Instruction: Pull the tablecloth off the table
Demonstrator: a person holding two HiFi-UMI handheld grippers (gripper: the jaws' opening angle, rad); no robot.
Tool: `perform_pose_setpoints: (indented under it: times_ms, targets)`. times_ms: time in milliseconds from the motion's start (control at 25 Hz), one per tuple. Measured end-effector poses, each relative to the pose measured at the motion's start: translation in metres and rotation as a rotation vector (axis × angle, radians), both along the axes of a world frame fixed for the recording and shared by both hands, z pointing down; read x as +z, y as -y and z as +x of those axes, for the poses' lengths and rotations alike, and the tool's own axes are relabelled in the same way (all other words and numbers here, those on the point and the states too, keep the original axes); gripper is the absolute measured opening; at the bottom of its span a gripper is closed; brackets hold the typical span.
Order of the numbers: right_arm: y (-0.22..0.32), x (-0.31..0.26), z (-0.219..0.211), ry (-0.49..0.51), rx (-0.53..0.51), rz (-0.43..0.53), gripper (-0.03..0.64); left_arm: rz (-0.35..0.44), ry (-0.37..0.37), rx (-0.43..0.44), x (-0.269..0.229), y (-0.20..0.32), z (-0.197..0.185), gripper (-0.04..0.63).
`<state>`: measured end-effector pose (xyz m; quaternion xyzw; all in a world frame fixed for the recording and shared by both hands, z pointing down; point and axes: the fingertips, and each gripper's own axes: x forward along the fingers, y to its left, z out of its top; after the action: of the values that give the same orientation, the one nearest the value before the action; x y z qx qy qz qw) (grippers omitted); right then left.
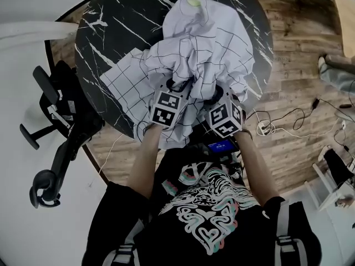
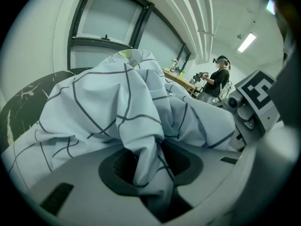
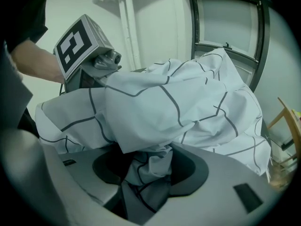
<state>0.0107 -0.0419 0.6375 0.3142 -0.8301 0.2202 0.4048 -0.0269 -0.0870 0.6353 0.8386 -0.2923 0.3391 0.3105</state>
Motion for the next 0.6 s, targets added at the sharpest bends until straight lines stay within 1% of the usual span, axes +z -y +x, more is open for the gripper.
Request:
perform_pose_setpoints:
  times_ms: [200, 360, 600]
  targets:
    - [0.001, -0.003, -0.002, 0.003, 0.005, 0.019, 0.216, -0.012, -0.015, 0.006, 0.001, -0.003, 0.003, 0.143]
    - [0.002, -0.005, -0.002, 0.011, 0.009, 0.053, 0.209, -0.024, -0.030, 0.009, -0.001, -0.004, 0.007, 0.138]
    - [0.004, -0.012, -0.004, 0.023, 0.009, 0.068, 0.195, -0.030, -0.061, 0.003, -0.008, -0.006, 0.012, 0.123]
